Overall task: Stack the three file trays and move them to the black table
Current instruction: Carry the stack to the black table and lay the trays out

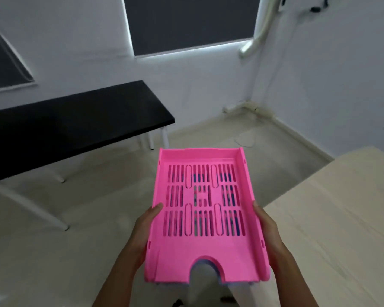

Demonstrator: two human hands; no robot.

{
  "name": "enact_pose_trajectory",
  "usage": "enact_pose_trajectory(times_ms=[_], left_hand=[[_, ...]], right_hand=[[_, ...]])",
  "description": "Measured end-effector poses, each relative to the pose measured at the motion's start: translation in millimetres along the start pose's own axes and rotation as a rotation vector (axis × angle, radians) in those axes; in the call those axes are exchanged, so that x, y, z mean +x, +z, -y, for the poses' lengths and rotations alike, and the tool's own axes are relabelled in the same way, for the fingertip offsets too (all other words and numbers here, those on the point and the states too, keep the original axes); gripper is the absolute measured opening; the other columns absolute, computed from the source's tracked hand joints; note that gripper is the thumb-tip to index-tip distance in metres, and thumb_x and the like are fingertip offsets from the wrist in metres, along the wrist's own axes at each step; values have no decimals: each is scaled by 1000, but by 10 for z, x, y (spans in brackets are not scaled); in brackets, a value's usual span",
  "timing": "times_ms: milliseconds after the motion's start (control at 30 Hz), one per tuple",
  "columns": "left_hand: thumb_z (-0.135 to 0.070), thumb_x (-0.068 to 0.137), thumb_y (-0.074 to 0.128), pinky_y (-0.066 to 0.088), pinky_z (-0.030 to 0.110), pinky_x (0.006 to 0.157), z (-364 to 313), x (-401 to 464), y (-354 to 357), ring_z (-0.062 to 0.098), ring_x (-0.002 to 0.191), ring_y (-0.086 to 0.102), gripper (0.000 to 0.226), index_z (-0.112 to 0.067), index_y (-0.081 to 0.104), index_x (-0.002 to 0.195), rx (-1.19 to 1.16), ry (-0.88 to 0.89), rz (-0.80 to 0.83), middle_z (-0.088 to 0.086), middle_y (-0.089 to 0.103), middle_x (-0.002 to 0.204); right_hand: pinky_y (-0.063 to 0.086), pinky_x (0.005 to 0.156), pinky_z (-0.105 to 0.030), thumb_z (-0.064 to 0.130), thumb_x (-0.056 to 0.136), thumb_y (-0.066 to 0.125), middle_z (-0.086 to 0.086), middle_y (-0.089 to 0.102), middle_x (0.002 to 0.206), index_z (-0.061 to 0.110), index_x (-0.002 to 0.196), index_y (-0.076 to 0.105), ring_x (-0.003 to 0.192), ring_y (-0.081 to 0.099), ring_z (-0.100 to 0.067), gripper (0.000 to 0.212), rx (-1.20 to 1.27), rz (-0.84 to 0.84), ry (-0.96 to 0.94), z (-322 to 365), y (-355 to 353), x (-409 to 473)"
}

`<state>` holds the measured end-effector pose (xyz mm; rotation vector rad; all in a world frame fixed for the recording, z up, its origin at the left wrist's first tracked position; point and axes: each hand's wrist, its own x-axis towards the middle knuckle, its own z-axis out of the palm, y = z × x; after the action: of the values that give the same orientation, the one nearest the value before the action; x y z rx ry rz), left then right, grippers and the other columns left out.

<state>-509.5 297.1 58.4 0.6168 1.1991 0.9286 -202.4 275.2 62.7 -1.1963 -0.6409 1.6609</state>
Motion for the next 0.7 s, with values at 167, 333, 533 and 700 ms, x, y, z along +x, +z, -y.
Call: enact_pose_trajectory(times_ms=[167, 333, 533, 700], left_hand=[[-36, 85, 56, 60, 53, 76, -323, -46, -864, 42, 87, 71, 54, 0, 62, 125, -181, 71, -153, 26, 74, 102], [-33, 75, 57, 60, 41, 54, -546, -20, -1518, 31, 62, 72, 45, 0, 66, 105, -277, 169, -244, 16, 75, 76], [-35, 77, 59, 60, 39, 57, -1135, 561, -2260, 31, 59, 69, 36, -5, 72, 94, -306, 230, -323, 14, 73, 73], [-32, 80, 57, 61, 39, 56, -1839, 1319, -2795, 29, 60, 70, 33, -7, 74, 94, -304, 274, -320, 14, 73, 74]], right_hand=[[62, 70, -45, 43, 95, 49, -25, 75, 100, -3, 125, 63, 80, 74, -37, 57, -70, 191, 51, -93, 1004, 677], [61, 73, -47, 45, 99, 51, -27, 74, 105, -1, 124, 65, 83, 73, -41, 54, -133, 303, 107, -186, 1759, 1260], [60, 80, -54, 50, 97, 52, -35, 69, 113, -2, 124, 64, 88, 70, -46, 60, -213, 338, 117, -169, 2658, 2206], [60, 78, -53, 55, 94, 55, -31, 69, 107, -4, 124, 62, 86, 69, -45, 67, -196, 412, 148, 12, 3411, 3179]])
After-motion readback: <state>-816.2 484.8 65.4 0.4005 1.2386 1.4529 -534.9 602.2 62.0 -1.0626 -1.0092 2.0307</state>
